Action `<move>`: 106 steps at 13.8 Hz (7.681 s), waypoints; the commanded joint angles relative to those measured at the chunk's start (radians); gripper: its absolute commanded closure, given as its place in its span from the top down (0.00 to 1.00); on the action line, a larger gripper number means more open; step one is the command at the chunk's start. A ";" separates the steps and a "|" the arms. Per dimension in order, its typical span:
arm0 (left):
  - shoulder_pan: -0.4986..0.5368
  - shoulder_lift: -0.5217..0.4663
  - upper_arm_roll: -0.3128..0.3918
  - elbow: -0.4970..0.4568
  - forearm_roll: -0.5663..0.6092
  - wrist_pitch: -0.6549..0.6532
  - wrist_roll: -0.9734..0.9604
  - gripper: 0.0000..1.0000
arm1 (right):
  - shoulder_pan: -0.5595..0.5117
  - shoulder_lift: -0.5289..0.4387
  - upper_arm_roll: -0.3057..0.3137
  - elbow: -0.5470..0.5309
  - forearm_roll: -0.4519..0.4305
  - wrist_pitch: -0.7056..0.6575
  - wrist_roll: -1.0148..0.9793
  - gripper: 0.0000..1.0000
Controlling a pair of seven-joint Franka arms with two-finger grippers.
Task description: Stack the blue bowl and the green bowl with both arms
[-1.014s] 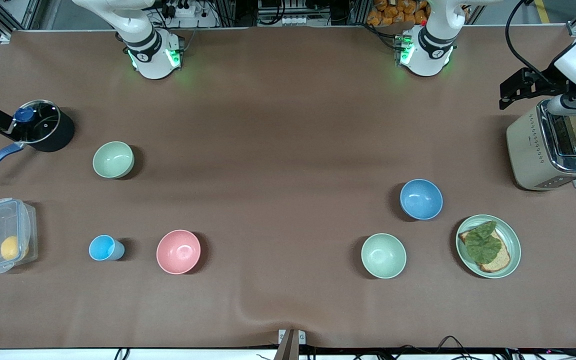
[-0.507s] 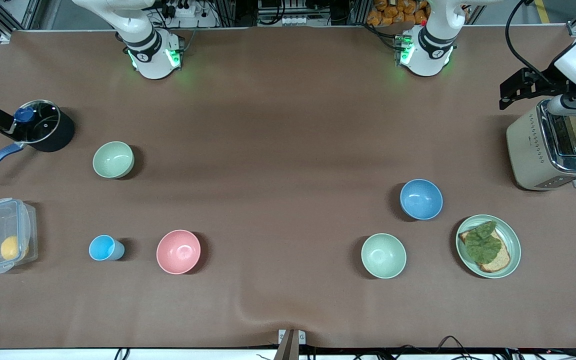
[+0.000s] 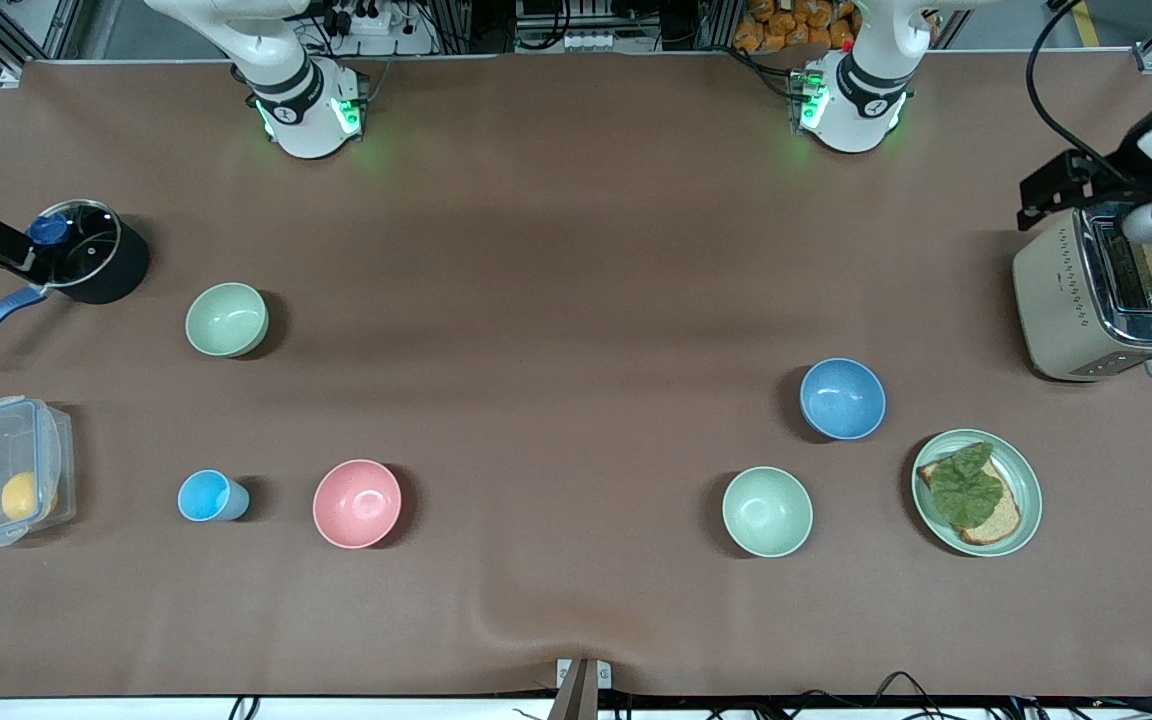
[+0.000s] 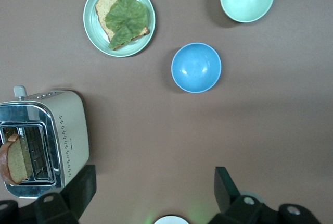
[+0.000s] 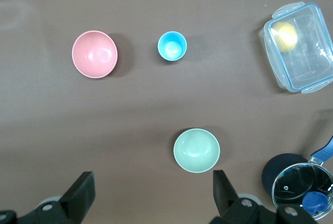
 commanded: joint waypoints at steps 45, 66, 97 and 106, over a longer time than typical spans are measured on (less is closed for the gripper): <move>-0.022 0.635 -0.010 -0.197 -0.022 0.583 -0.043 0.00 | -0.244 0.233 -0.001 -0.862 0.144 0.882 -0.731 0.19; -0.024 0.639 -0.010 -0.199 -0.022 0.583 -0.046 0.00 | 0.162 0.066 0.011 -0.697 0.196 0.473 0.105 0.00; -0.010 0.360 -0.226 -0.202 -0.096 0.368 -0.462 0.00 | 0.904 0.415 -0.001 -0.542 0.231 1.130 1.208 1.00; -0.016 0.350 -0.306 -0.205 -0.119 0.365 -0.552 0.00 | 0.724 0.431 0.003 -0.416 0.376 0.845 1.302 1.00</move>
